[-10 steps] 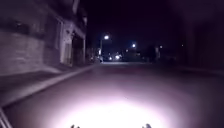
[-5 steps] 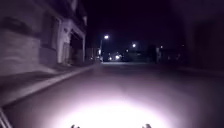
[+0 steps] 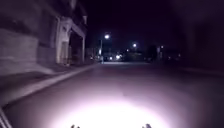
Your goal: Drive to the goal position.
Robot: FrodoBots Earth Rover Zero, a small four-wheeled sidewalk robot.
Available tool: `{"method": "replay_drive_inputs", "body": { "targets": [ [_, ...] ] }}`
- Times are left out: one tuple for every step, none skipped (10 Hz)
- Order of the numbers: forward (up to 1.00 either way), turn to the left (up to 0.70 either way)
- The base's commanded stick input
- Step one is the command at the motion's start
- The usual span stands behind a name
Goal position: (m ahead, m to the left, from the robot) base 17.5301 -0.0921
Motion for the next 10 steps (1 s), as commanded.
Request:
{"method": "replay_drive_inputs", "body": {
  "targets": [
    [0.5, 0.0],
    [0.5, 0.0],
    [0.5, 0.0],
    [0.5, 0.0],
    [0.5, 0.0],
    [0.5, 0.0],
    [0.5, 0.0],
    [0.5, 0.0],
    [0.5, 0.0],
    [0.5, 0.0]
  ]
}}
